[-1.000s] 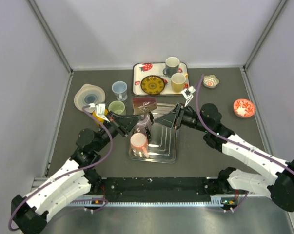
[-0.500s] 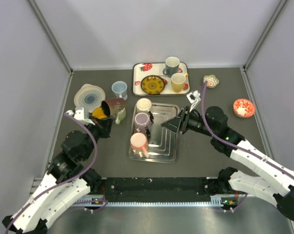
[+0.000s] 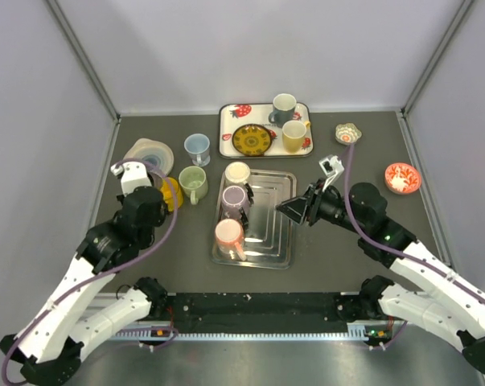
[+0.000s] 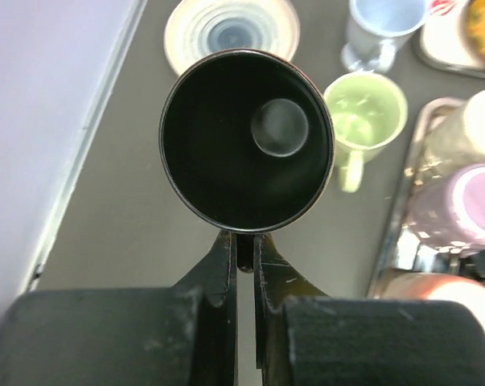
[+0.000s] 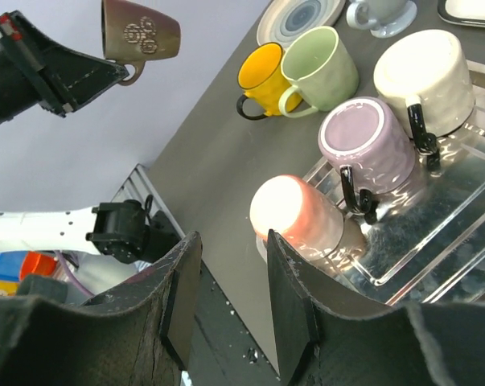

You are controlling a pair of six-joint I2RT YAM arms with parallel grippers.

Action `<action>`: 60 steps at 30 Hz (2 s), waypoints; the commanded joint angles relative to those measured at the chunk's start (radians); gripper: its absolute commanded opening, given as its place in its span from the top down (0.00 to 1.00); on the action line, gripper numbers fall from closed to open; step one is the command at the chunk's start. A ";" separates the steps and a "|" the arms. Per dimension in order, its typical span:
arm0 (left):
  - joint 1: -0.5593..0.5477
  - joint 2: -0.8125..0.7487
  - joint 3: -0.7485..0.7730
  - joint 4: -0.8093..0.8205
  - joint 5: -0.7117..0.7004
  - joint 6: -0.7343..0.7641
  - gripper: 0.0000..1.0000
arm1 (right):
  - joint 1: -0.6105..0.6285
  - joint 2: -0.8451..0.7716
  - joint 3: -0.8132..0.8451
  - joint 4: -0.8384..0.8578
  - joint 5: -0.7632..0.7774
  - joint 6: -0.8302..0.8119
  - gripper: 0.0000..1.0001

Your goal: Turn the mug right side up

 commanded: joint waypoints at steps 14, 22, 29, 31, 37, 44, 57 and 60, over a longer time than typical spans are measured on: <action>0.726 0.320 -0.128 0.363 0.404 0.128 1.00 | 0.009 -0.090 -0.109 0.006 0.037 -0.045 0.62; 0.820 0.503 -0.148 0.446 0.439 0.108 1.00 | 0.009 -0.100 -0.135 -0.007 0.037 -0.039 0.62; 0.820 0.572 -0.114 0.411 0.468 0.117 1.00 | 0.009 -0.086 -0.135 -0.006 0.049 -0.048 0.62; 0.820 0.581 -0.104 0.402 0.478 0.122 1.00 | 0.009 -0.072 -0.134 0.008 0.045 -0.049 0.62; 0.812 0.615 -0.081 0.350 0.515 0.153 1.00 | 0.009 -0.031 -0.125 0.031 0.026 -0.048 0.62; 0.794 0.643 -0.084 0.357 0.516 0.162 1.00 | 0.009 -0.017 -0.121 0.029 0.035 -0.056 0.62; 0.788 0.650 -0.108 0.376 0.538 0.153 0.79 | 0.009 -0.007 -0.112 0.013 0.049 -0.069 0.62; 0.788 0.646 -0.107 0.371 0.530 0.153 0.69 | 0.009 -0.009 -0.114 0.010 0.052 -0.071 0.62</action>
